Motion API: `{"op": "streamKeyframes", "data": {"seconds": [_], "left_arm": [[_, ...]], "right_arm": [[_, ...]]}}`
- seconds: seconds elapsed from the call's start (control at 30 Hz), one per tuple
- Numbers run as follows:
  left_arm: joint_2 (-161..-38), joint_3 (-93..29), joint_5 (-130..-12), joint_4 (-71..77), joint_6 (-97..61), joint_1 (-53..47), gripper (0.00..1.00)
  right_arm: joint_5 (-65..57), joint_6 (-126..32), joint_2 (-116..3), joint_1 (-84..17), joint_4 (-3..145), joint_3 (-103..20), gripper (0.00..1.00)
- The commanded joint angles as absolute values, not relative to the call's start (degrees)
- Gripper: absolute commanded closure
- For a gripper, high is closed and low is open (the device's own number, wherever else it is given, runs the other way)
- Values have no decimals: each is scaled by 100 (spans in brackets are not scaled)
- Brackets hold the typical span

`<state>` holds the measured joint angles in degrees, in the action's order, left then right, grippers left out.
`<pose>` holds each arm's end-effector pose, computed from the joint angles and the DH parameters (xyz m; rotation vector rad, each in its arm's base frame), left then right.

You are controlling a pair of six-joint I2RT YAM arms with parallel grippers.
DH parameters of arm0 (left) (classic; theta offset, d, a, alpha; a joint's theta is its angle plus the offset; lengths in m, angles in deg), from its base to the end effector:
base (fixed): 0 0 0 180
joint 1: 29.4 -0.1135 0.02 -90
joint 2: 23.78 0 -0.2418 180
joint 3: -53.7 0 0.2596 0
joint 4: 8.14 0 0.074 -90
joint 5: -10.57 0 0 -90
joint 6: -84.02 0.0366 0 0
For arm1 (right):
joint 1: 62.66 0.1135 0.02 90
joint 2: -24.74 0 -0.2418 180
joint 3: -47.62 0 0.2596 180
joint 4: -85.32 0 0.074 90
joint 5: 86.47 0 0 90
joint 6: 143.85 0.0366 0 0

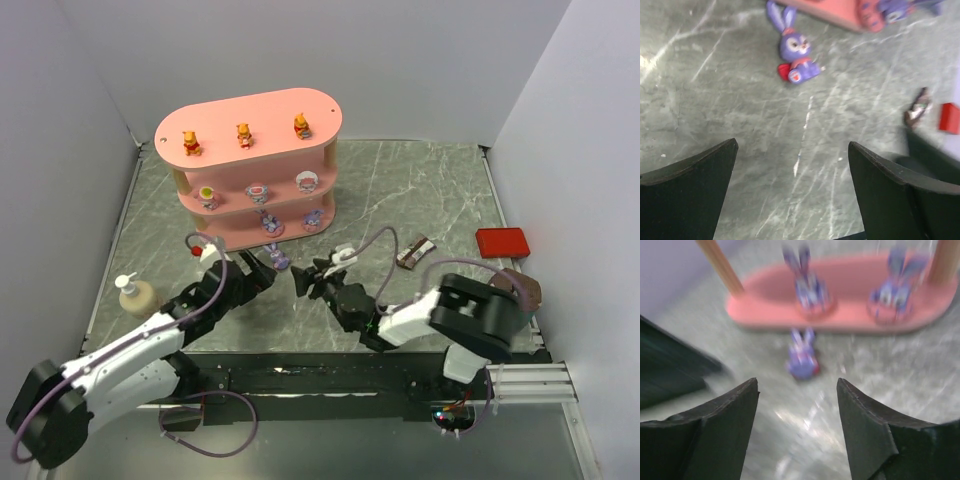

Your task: Place and organize the plastic toys onto the shelf

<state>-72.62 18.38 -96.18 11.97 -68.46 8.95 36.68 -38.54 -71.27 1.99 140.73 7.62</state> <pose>0.1666 -0.1183 0.1745 -0.6323 2.1242 -0.7052 0.1444 0.2581 0.1376 -0.2320 1.5987 0.6319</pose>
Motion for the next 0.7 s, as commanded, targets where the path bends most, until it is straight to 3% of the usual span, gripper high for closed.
{"op": "streamKeyframes", "data": {"seconds": [0.0, 0.3, 0.53, 0.67], "left_arm": [[-8035, 1205, -9402, 813, -6909, 840, 4], [-9601, -342, -9718, 1383, -6567, 813, 20], [-10446, -861, -9991, 1630, -6355, 769, 34], [-10754, -862, -10035, 1454, -6312, 769, 49]], "right_arm": [[4018, -3102, -6063, 151, 12054, 543, 33], [4379, -1616, -4902, -112, 9377, 604, 37], [4098, -1255, -3979, -613, 8980, 1228, 38], [3931, -1176, -3688, -790, 8988, 1491, 39]]}}
